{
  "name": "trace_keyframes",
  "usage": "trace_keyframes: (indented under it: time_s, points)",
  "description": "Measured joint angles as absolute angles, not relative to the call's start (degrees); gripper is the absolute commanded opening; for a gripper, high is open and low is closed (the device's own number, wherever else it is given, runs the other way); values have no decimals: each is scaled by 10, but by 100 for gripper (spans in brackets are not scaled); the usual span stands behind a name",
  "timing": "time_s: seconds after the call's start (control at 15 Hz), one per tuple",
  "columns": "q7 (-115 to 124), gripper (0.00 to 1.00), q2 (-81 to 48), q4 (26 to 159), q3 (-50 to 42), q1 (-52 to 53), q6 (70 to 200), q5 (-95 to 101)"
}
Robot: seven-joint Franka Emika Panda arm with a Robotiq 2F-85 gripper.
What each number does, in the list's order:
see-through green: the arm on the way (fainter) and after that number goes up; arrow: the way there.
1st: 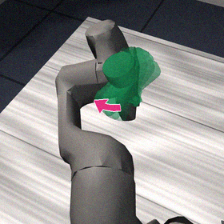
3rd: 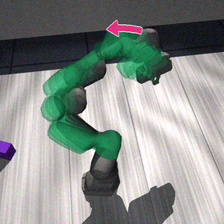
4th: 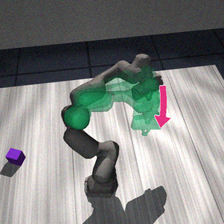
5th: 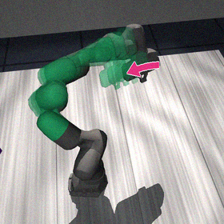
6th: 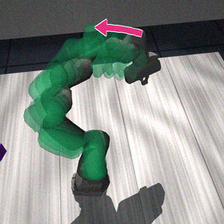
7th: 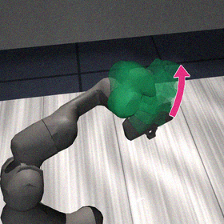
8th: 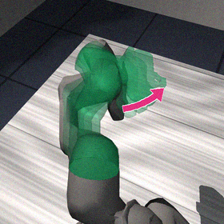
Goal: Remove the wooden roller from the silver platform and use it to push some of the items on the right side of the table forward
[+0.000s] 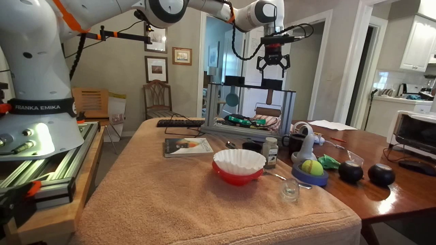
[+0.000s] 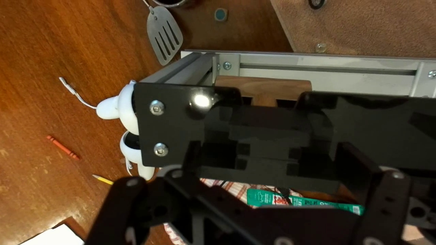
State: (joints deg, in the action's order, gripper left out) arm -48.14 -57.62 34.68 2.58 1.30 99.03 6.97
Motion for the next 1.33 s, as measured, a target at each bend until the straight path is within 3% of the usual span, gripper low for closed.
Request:
trace_keyframes:
  time_s: [0.47, 0.53, 0.6, 0.87, 1.33]
  points:
    - [-486, 100, -589, 346, 27, 13, 990, 69]
    - [-486, 91, -590, 346, 27, 13, 990, 69]
    - [-486, 73, -592, 346, 27, 13, 990, 69]
    - [-485, 40, -596, 346, 27, 12, 990, 69]
    - [-481, 37, -596, 343, 28, 10, 990, 66]
